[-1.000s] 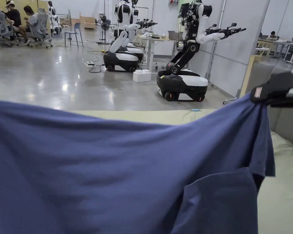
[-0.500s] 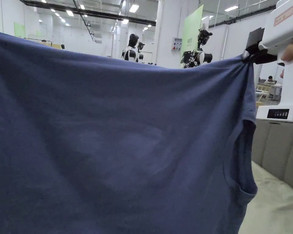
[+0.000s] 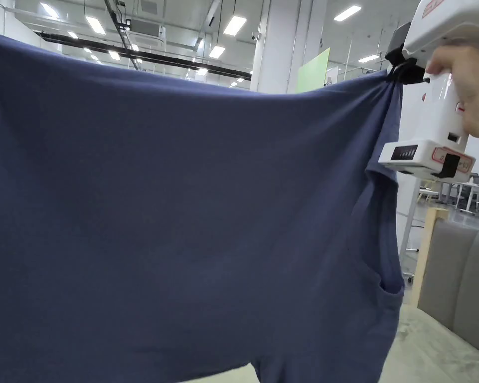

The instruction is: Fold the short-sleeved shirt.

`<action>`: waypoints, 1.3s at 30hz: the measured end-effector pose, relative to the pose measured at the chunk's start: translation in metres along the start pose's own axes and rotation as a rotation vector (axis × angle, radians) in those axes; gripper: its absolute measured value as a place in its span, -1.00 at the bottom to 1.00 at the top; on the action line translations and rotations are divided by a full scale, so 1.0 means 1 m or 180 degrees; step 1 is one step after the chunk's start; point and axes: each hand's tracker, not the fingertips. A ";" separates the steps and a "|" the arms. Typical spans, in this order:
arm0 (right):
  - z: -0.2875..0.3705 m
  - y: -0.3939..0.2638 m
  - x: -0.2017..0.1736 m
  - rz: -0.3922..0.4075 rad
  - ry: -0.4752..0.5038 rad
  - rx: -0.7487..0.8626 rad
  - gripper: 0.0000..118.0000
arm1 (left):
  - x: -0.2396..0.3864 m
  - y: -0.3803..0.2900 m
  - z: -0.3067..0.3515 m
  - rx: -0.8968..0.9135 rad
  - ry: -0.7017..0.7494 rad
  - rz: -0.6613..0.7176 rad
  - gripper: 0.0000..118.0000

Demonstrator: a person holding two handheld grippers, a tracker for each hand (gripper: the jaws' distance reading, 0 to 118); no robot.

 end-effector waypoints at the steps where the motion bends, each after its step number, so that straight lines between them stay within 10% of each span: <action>1: -0.004 0.000 0.001 -0.0013 -0.0002 0.0023 -0.91 | 0.002 -0.002 -0.006 0.0020 0.0003 -0.0005 -0.86; 19: -0.041 -0.183 0.072 -0.0283 0.0288 -0.0747 -0.90 | 0.028 -0.191 -0.086 -0.0769 -0.0437 0.0173 -0.86; 39: 0.161 -0.404 0.144 -0.0238 0.0362 -0.2104 -0.90 | -0.058 -0.398 0.114 -0.1433 -0.0428 0.0263 -0.86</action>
